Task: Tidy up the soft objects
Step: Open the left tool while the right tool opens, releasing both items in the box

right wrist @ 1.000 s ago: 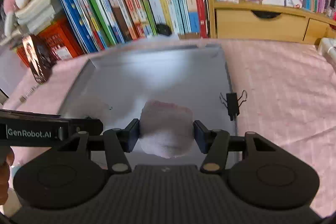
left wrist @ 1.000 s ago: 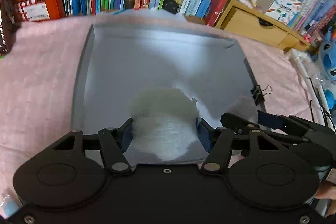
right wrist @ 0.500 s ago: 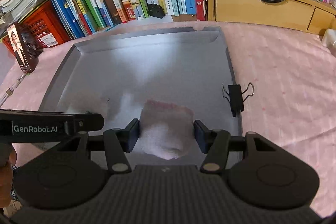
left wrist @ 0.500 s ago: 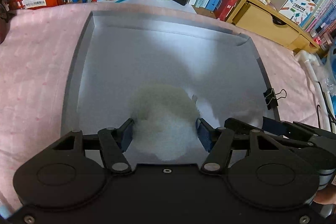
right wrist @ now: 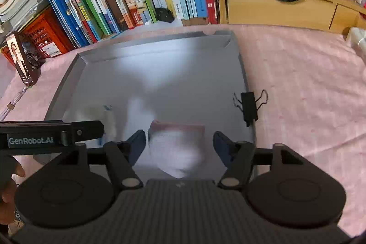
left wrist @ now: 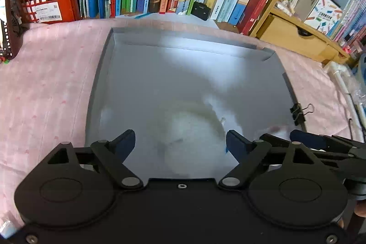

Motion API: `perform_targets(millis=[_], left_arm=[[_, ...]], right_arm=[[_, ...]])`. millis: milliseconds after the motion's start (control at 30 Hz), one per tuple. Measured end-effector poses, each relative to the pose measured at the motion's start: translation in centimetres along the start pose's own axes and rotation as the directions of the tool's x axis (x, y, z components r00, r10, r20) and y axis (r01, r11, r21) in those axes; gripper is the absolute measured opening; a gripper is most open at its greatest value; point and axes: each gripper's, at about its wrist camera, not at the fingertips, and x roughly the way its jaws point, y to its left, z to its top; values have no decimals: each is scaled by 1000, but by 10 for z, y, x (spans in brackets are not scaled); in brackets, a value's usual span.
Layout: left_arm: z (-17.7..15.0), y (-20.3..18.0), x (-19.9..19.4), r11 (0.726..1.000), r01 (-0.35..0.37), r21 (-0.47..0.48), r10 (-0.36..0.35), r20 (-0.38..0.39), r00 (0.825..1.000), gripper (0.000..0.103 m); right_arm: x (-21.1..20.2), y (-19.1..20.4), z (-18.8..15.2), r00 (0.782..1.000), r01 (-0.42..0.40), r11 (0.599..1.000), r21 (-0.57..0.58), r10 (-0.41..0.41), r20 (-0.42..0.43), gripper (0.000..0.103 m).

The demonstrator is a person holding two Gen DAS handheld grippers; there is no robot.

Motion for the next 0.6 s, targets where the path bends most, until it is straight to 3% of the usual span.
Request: perform_targets(millis=[133,333,600], left_arm=[[-4,4,-19,999,32,-6,-32,32,999,87],[-19,4,-59,997,34,63,-41,106,994,89],[-62,9,-118,987,69,147,-98,199,975,93]], right_arm=[[-16,3,-1,999,-7,1000,-11,7,34,83],[-56,16,-9,992,-14,996,-89,25,123,88],[-121,35,-40,960,-35,976,-215,92,264,92]])
